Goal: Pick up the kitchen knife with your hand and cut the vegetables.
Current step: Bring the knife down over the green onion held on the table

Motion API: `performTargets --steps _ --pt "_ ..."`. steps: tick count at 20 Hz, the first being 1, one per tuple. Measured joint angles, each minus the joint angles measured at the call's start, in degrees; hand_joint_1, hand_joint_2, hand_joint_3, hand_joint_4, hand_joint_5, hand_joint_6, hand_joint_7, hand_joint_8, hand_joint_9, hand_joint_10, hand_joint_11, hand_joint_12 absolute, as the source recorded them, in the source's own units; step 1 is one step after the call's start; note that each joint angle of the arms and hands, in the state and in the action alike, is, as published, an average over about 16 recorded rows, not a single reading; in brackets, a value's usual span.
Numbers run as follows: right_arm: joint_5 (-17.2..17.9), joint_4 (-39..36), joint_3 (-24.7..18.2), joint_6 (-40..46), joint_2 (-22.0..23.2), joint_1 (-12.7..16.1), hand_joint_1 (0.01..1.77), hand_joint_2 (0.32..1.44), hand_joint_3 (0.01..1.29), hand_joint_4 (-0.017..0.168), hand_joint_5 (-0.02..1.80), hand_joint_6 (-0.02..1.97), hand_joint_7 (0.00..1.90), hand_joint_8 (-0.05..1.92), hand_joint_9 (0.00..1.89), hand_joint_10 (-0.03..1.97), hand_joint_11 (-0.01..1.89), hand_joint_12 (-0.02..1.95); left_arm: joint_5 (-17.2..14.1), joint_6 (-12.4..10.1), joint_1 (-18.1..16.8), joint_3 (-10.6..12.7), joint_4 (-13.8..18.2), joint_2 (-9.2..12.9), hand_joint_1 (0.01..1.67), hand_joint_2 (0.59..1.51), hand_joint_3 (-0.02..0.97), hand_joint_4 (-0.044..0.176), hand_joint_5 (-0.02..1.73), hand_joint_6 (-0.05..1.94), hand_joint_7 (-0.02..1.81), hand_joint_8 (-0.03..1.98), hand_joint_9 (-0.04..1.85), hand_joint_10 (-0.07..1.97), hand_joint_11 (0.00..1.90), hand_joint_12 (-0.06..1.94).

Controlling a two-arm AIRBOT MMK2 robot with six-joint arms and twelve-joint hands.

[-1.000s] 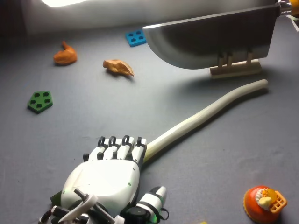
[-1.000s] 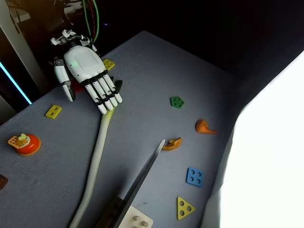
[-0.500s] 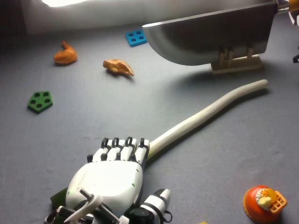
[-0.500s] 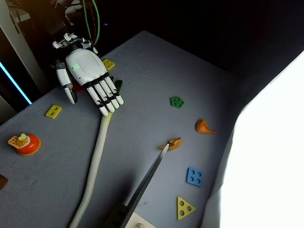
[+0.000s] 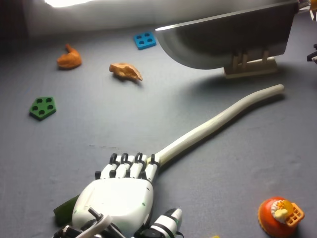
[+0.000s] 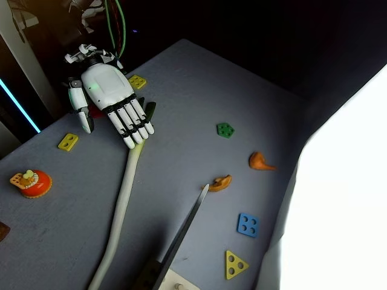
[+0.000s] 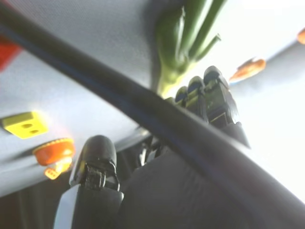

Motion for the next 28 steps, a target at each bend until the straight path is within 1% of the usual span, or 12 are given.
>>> performTargets --steps 3,11,15,18,21,24,28 --pt "0.58 0.60 0.14 -0.37 -0.11 0.02 1.57 0.74 0.76 0.166 1.36 1.91 1.50 1.90 1.57 1.80 1.58 1.82 0.13 0.15 0.20 0.02 -0.06 -0.12 0.13 1.405 0.008 0.000 0.02 0.01 0.02 0.00 0.02 0.01 0.02 0.02" --pt "2.61 0.29 0.12 0.64 0.50 0.75 1.57 0.74 0.77 0.166 1.39 1.91 1.50 1.90 1.57 1.80 1.58 1.82 0.59 0.79 0.44 0.06 -0.69 -0.26 0.20 1.405 0.007 0.000 0.02 0.01 0.00 -0.01 0.01 0.00 0.02 0.01" --pt "4.20 -0.53 -1.49 0.84 2.10 1.62 1.57 0.73 0.79 0.166 1.40 1.91 1.50 1.89 1.57 1.80 1.58 1.82 0.87 1.36 0.45 0.06 -1.15 -0.26 0.24 1.405 0.006 0.000 0.02 0.01 0.00 -0.01 0.00 0.00 0.02 0.01" --pt "5.50 -1.28 -4.95 0.30 4.76 2.88 1.57 0.72 0.81 0.166 1.40 1.91 1.50 1.89 1.57 1.80 1.58 1.82 1.02 1.81 0.45 0.06 -1.47 -0.26 0.27 1.404 0.007 0.000 0.02 0.01 -0.01 -0.01 0.00 -0.01 0.02 0.01" --pt "6.07 -1.77 -10.06 -1.07 8.25 4.51 1.57 0.72 0.82 0.166 1.40 1.91 1.51 1.89 1.57 1.80 1.58 1.82 1.19 2.21 0.45 0.06 -1.74 -0.25 0.30 1.402 0.007 0.000 0.02 0.01 -0.01 -0.01 0.00 -0.01 0.02 0.00" --pt "5.57 -1.33 -16.33 -2.84 12.21 6.12 1.57 0.71 0.83 0.166 1.39 1.91 1.51 1.88 1.57 1.80 1.58 1.82 1.36 2.57 0.44 0.06 -1.91 -0.25 0.33 1.400 0.007 0.001 0.02 0.00 -0.01 -0.01 0.00 -0.01 0.02 0.00" --pt "3.34 1.01 -25.12 -5.32 18.06 8.04 1.57 0.70 0.85 0.166 1.38 1.91 1.51 1.88 1.57 1.80 1.58 1.82 1.53 2.90 0.44 0.06 -2.03 -0.24 0.36 1.397 0.006 0.001 0.03 0.00 -0.01 -0.01 0.00 -0.01 0.02 0.00"
